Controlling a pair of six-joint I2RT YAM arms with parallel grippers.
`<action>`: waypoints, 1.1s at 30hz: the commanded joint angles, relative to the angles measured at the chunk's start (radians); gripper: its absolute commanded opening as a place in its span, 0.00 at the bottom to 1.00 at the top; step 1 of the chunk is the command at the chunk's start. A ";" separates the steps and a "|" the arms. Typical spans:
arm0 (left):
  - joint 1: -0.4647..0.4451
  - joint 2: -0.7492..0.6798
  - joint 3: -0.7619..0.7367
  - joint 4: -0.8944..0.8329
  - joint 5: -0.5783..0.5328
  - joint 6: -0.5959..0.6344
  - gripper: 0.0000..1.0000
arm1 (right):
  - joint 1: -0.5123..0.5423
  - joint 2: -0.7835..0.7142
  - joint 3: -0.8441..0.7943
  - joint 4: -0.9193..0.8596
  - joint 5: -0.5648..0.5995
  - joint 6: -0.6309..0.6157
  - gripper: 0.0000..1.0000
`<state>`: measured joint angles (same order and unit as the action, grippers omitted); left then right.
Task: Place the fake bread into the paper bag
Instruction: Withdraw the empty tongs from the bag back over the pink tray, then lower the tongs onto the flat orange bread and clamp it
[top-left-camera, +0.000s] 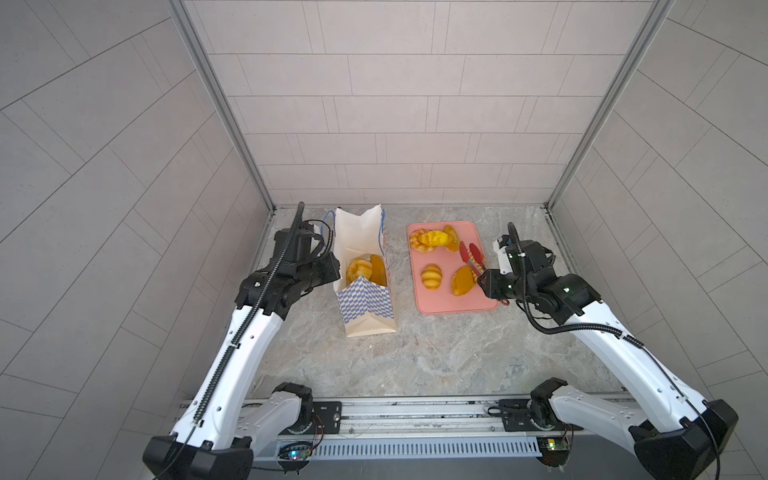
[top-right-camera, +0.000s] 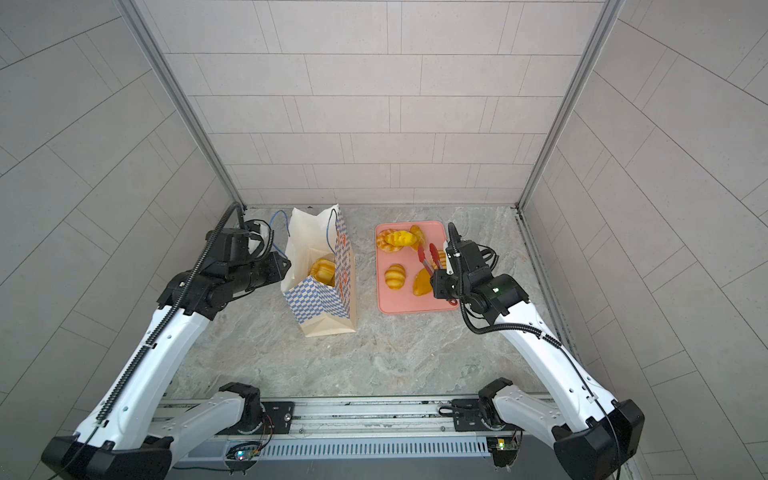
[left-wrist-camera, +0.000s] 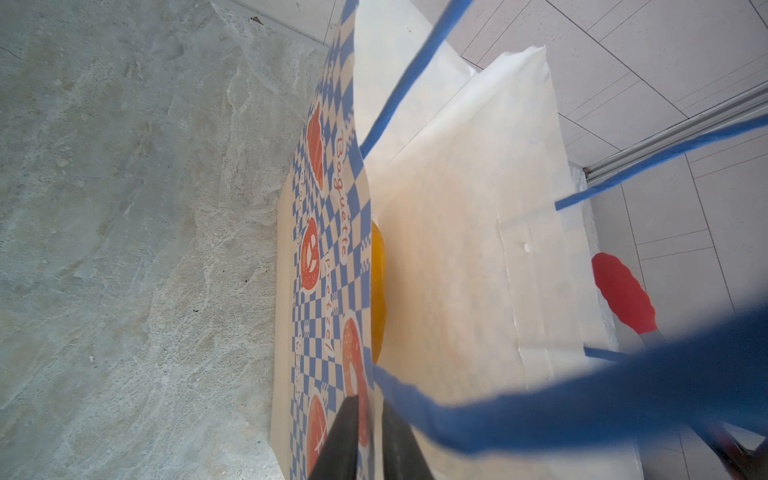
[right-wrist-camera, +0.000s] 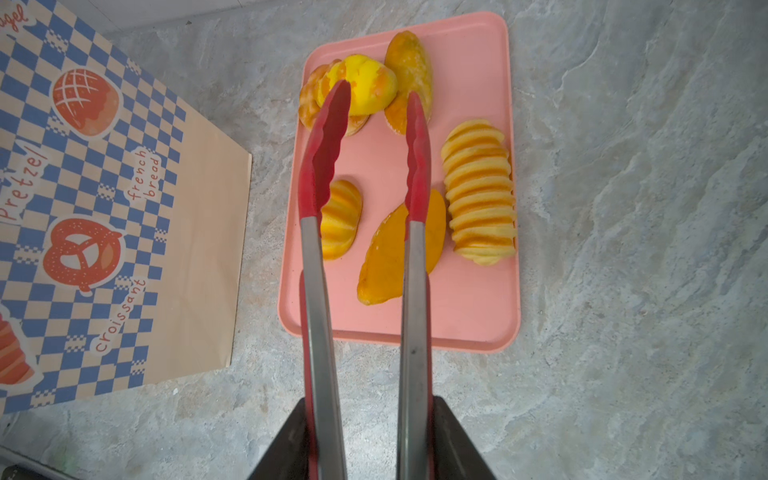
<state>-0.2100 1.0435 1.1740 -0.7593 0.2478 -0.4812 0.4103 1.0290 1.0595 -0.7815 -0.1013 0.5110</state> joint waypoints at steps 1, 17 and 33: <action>-0.003 0.002 -0.013 0.018 0.009 0.009 0.19 | -0.003 -0.043 -0.015 -0.035 -0.026 0.047 0.43; -0.002 0.001 -0.040 0.038 0.013 0.009 0.19 | -0.002 -0.095 -0.135 -0.075 -0.079 0.104 0.45; -0.002 0.000 -0.054 0.044 0.015 0.010 0.19 | -0.033 -0.088 -0.166 -0.030 -0.115 0.141 0.52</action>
<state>-0.2100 1.0443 1.1343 -0.7284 0.2626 -0.4812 0.3847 0.9474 0.8913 -0.8402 -0.2058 0.6315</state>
